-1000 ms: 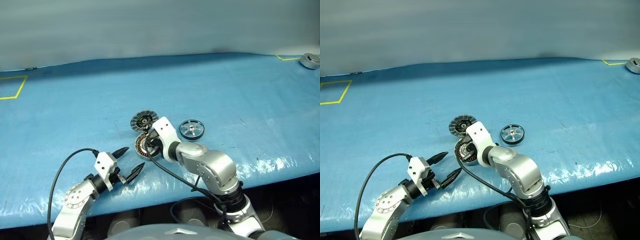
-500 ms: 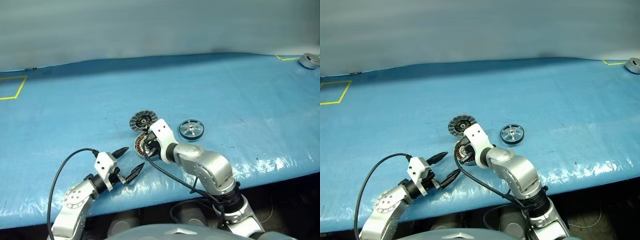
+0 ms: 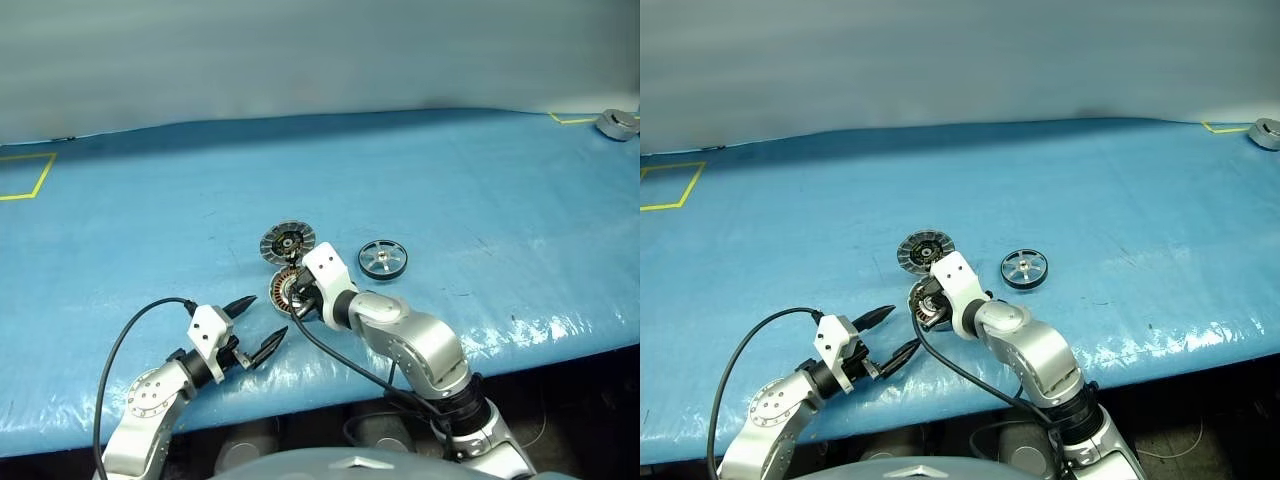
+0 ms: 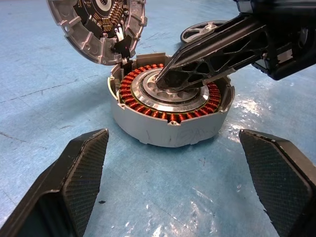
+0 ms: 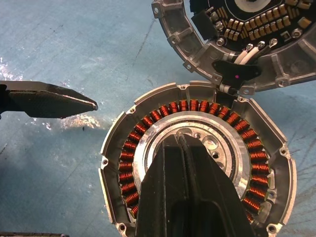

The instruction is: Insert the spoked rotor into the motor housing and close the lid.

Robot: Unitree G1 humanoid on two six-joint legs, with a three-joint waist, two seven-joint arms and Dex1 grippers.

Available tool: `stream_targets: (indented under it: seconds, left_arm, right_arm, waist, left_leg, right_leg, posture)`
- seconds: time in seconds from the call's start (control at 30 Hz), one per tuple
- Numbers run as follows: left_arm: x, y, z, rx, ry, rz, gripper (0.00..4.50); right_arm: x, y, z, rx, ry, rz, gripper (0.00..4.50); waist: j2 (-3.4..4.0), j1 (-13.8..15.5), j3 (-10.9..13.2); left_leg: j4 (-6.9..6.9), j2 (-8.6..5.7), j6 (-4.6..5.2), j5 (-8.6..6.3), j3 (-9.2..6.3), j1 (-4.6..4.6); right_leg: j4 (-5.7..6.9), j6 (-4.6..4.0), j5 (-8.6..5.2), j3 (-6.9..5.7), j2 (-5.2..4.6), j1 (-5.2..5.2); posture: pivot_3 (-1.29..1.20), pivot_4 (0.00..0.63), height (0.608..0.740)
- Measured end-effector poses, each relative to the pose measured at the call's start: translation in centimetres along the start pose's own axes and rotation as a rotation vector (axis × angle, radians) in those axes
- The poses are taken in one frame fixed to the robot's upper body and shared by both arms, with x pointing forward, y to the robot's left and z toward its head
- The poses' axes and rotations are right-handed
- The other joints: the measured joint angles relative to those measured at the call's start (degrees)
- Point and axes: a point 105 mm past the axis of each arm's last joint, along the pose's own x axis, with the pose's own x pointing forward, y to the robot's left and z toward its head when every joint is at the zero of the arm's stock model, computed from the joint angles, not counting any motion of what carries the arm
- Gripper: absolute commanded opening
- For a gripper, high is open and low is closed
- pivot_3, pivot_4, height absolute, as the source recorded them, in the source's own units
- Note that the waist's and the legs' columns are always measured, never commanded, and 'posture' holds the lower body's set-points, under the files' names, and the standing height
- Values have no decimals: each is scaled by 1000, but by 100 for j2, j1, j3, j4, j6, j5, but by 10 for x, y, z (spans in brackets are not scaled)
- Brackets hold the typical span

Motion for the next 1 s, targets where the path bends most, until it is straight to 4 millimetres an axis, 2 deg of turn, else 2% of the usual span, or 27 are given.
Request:
stream_targets:
  seconds: [0.27,0.47,0.63,1.0]
  left_arm:
    - [0,0,0,1,1,1,4500]
    - [0,0,0,1,2,1,4500]
    - [0,0,-1,1,3,1,4500]
    - [0,1,0,6,4,2,4500]
  right_arm:
    - [0,-1,-3,-158,-37,-16,38]
    - [1,4,1,-54,-68,18,38]
    - [-5,-3,2,39,-57,24,38]
    - [-7,-5,1,54,-57,24,38]
  waist:
    - [-4,9,-2]
    - [-8,6,-4]
    - [-8,23,-3]
    - [-7,33,-3]
  left_leg:
    - [0,0,0,0,0,0]
    - [0,1,0,0,-1,-6]
    - [-2,-1,0,0,-3,-19]
    - [-6,-1,0,0,-1,-19]
  right_leg:
    - [-1,1,0,0,-1,2]
    - [-1,0,0,1,0,2]
    - [-2,-14,8,0,0,-2]
    - [-2,-10,2,0,-1,0]
  posture:
    - [0,150,740]
    - [0,150,740]
    - [0,150,740]
    - [0,150,740]
